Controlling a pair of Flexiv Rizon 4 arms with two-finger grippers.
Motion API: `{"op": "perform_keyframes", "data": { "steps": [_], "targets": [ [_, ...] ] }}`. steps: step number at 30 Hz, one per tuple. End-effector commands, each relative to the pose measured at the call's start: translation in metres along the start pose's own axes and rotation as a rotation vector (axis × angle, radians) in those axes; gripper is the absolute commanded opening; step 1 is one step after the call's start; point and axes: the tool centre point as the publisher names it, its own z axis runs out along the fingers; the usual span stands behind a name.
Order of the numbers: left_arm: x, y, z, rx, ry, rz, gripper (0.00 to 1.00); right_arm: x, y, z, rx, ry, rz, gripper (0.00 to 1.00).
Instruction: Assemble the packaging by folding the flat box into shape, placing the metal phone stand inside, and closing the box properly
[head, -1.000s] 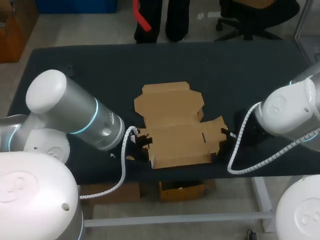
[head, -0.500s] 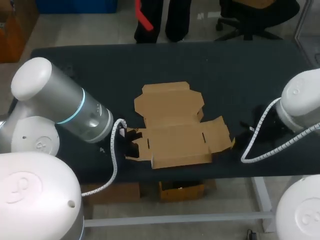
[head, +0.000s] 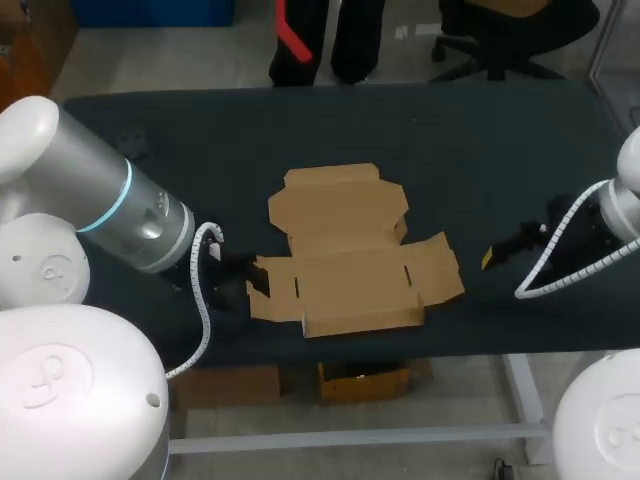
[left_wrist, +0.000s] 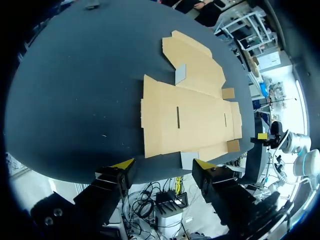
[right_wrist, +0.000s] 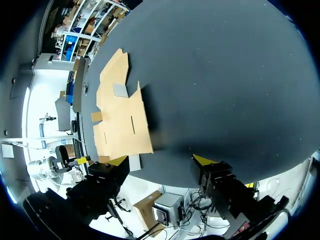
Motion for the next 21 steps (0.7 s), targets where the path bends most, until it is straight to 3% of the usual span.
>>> {"op": "perform_keyframes", "data": {
  "steps": [1, 6, 10, 21],
  "targets": [
    [-0.004, 0.000, -0.016, -0.009, 0.001, 0.012, 1.00, -0.002, 0.004, -0.017, 0.011, 0.129, 0.004, 1.00],
    [-0.008, -0.007, -0.029, -0.030, -0.006, 0.035, 1.00, -0.009, 0.013, -0.028, 0.016, 0.152, 0.027, 1.00],
    [-0.013, -0.010, -0.039, 0.008, 0.008, 0.058, 1.00, -0.013, 0.023, -0.034, 0.016, 0.149, 0.129, 1.00],
    [-0.018, -0.014, -0.044, 0.018, 0.021, 0.055, 1.00, -0.013, 0.023, -0.034, 0.016, 0.149, 0.129, 1.00]
  ]
}}
